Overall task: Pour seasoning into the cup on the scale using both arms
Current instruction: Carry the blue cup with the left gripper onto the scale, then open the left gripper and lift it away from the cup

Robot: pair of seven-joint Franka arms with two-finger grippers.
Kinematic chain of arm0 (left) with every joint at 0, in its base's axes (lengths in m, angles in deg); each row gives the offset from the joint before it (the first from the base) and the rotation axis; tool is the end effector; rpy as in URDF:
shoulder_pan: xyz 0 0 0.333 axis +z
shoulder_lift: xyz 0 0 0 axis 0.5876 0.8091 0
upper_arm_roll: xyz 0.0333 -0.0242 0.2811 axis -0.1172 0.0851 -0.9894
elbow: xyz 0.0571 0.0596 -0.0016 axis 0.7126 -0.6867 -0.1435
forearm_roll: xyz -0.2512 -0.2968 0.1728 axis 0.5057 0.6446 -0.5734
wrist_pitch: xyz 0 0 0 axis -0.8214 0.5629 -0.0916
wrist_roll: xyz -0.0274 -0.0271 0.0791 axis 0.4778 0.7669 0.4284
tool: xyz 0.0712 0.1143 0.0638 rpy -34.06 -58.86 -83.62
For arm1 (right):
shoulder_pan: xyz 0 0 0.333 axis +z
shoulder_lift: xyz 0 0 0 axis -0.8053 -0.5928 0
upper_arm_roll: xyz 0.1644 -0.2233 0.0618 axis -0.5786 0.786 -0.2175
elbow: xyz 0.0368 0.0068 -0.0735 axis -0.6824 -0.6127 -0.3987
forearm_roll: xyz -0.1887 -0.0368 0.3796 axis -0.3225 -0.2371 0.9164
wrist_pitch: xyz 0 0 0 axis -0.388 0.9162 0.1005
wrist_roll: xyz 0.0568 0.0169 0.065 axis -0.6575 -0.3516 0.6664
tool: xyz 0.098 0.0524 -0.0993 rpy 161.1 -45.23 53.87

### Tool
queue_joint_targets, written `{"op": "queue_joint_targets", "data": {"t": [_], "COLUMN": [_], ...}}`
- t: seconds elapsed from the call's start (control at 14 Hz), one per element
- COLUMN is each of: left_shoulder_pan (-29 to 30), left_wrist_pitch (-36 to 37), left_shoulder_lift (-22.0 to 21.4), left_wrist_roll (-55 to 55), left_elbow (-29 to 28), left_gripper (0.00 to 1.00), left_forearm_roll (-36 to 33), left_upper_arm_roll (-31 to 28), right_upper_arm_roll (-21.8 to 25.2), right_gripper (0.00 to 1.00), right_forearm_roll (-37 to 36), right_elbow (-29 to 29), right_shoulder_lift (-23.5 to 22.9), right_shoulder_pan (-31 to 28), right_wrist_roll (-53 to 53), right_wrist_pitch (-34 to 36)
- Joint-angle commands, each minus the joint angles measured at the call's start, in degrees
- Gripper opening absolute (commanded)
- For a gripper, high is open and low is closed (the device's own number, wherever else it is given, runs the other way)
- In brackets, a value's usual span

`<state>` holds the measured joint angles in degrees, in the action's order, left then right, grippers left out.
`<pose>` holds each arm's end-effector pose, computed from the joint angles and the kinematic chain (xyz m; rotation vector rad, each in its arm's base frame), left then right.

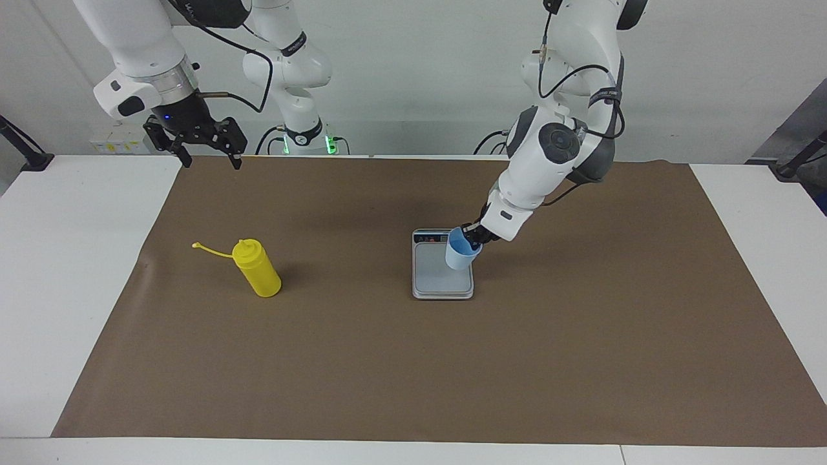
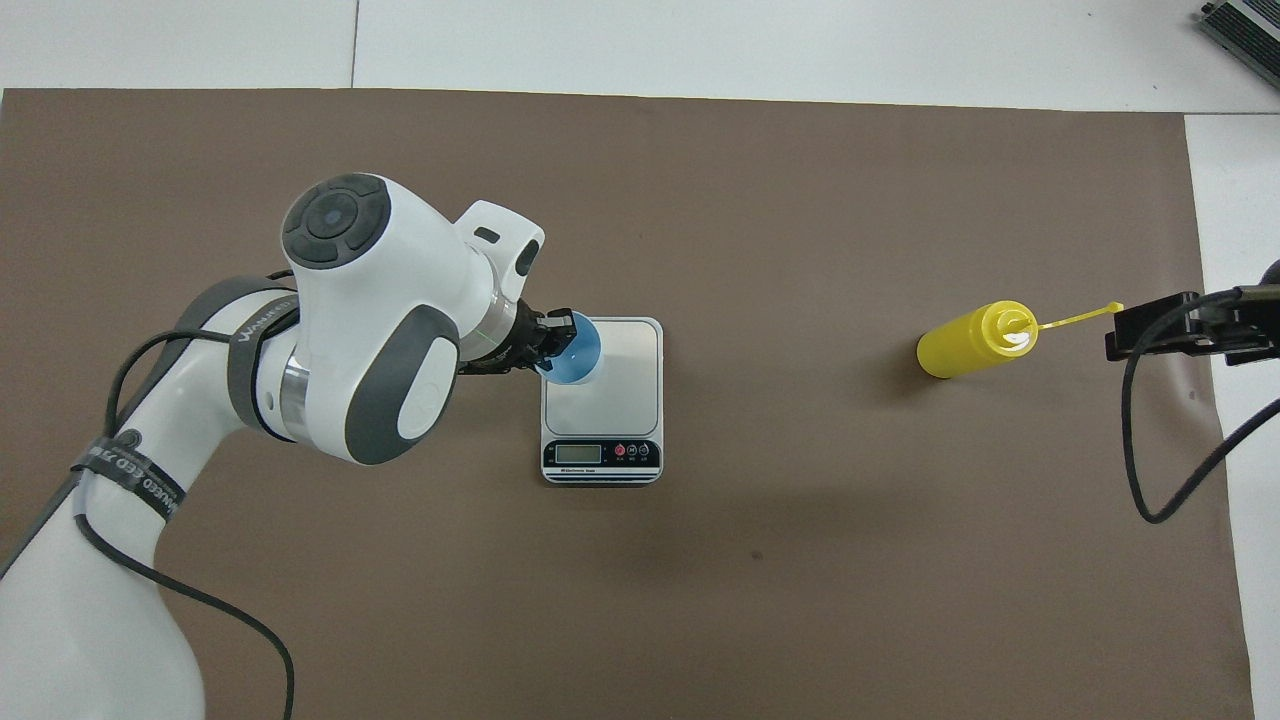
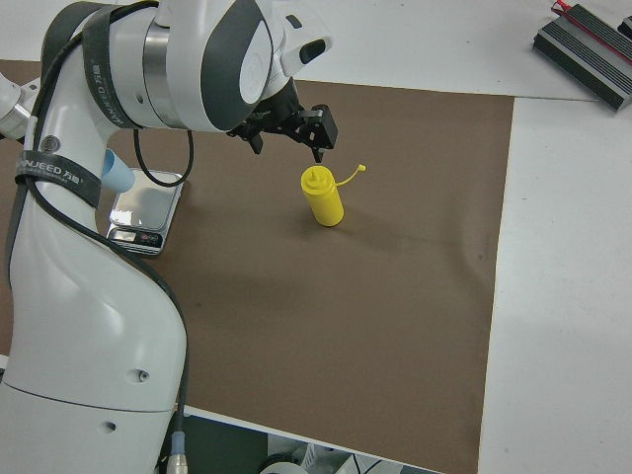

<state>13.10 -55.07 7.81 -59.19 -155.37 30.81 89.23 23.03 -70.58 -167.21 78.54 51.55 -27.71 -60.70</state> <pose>0.5607 -0.3474 0.3316 2.9019 0.2846 -0.2035 0.5736 -0.0107 0.5667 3.1347 -0.0871 -0.0507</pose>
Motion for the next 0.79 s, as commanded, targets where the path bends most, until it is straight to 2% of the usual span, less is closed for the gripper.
{"op": "queue_joint_targets", "data": {"t": [0.0, 0.36, 0.71], "left_shoulder_pan": [-4.0, -3.7, -4.1], "left_wrist_pitch": [0.6, 0.8, 0.0], "left_shoulder_lift": [1.7, 3.3, 4.0], "left_wrist_roll": [-2.8, -2.4, -2.5], "left_elbow": [1.9, 2.1, 2.1], "left_gripper": [0.00, 0.00, 0.00], "left_forearm_roll": [-0.8, -4.7, -4.9], "left_upper_arm_roll": [-1.0, -0.9, -0.9], "right_upper_arm_roll": [-0.4, -0.3, -0.2], "right_gripper": [1.00, 1.00, 1.00], "right_forearm_roll": [1.0, 1.0, 1.0], "right_elbow": [-1.8, -1.7, -1.7], "right_shoulder_lift": [1.5, 1.5, 1.5], "right_shoulder_pan": [-0.8, -0.8, -0.8], "right_wrist_roll": [0.4, 0.4, 0.5], "right_wrist_pitch": [-0.3, 0.4, 1.4]}}
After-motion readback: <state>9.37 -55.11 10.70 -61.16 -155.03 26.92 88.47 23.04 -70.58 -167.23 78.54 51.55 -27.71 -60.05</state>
